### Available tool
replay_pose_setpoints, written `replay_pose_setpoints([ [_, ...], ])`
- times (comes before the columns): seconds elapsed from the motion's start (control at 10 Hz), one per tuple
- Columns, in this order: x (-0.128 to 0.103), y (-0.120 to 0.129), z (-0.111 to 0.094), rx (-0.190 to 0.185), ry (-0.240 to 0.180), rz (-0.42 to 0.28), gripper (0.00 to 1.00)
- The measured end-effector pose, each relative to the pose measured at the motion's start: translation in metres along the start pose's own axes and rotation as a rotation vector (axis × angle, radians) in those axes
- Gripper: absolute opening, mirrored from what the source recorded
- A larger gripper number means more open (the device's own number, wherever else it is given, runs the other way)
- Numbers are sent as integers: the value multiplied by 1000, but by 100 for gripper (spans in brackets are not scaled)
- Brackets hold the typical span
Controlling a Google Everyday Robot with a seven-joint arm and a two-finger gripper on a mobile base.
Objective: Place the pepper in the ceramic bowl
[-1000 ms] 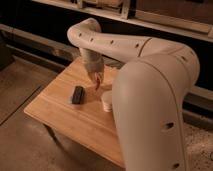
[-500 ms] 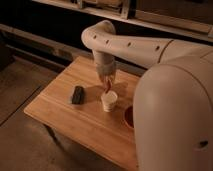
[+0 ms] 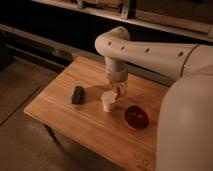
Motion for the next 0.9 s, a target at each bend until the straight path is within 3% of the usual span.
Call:
replay_pose_setpoints([
  [0.5, 23, -39, 14, -5, 9, 45, 0],
  [0.9, 38, -65, 42, 11, 44, 76, 0],
])
